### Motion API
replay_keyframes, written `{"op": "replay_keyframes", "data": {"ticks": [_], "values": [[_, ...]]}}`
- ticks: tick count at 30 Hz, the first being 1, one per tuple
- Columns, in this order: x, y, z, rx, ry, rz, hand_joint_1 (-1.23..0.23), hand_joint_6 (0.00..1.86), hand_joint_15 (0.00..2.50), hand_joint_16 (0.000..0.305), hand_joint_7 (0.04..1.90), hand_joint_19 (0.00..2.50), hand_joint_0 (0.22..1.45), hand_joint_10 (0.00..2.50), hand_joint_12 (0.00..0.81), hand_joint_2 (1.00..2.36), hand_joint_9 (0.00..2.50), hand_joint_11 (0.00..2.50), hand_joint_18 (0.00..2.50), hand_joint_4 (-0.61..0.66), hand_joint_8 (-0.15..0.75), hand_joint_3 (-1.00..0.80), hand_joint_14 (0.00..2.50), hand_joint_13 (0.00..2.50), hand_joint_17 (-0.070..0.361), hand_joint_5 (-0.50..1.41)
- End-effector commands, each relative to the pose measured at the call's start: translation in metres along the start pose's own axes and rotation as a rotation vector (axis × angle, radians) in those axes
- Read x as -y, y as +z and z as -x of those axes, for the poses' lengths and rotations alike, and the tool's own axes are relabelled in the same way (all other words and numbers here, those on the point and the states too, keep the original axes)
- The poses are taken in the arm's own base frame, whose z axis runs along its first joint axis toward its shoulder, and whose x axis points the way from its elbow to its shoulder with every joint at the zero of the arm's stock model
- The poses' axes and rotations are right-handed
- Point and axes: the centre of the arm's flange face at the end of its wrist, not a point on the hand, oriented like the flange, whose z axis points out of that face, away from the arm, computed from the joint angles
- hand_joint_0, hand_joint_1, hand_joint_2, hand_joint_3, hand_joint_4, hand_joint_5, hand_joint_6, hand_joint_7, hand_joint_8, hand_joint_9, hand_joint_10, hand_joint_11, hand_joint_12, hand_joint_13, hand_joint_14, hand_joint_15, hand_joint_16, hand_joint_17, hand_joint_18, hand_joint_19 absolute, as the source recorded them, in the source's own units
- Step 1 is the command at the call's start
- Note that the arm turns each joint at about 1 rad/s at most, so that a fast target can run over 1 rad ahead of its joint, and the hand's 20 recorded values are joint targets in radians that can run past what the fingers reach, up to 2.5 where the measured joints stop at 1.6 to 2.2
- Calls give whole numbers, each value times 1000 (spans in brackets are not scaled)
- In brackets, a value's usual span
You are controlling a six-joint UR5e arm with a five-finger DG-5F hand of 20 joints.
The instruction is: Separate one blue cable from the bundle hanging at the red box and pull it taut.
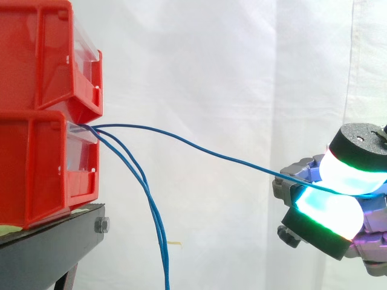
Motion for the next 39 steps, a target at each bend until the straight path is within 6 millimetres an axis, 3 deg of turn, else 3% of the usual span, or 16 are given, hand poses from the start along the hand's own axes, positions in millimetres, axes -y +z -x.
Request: {"op": "replay_keyframes", "data": {"ticks": [1, 15, 35, 36, 37, 39], "values": [[0, 0, 0, 0, 0, 0, -880, 926, 1383, 28, 1619, 2019, 793, 1800, 303, 1008, 1197, 1380, 1355, -419, 232, 84, 2476, 889, 62, -121], [1, 0, 0, -1, 0, -1, -861, 934, 1387, 27, 1613, 1961, 801, 1786, 306, 1008, 1202, 1397, 1326, -428, 231, 153, 2494, 886, 62, -124], [0, 0, 0, 0, 0, 0, -849, 945, 1407, 31, 1536, 1888, 795, 1803, 325, 1002, 1138, 1375, 1292, -340, 251, 157, 2500, 863, 70, -132], [0, 0, 0, 0, -1, 0, -859, 935, 1382, 33, 1572, 1889, 782, 1821, 331, 1010, 1128, 1358, 1309, -306, 262, 140, 2500, 849, 75, -126], [0, 0, 0, 0, -1, 0, -852, 931, 1366, 35, 1566, 1863, 738, 1835, 337, 1124, 1121, 1333, 1322, -271, 274, 86, 2500, 863, 79, -123], [0, 0, 0, 0, -1, 0, -852, 929, 1356, 37, 1572, 1834, 724, 1811, 342, 1147, 1110, 1324, 1305, -235, 279, 59, 2500, 856, 84, -123]]}}
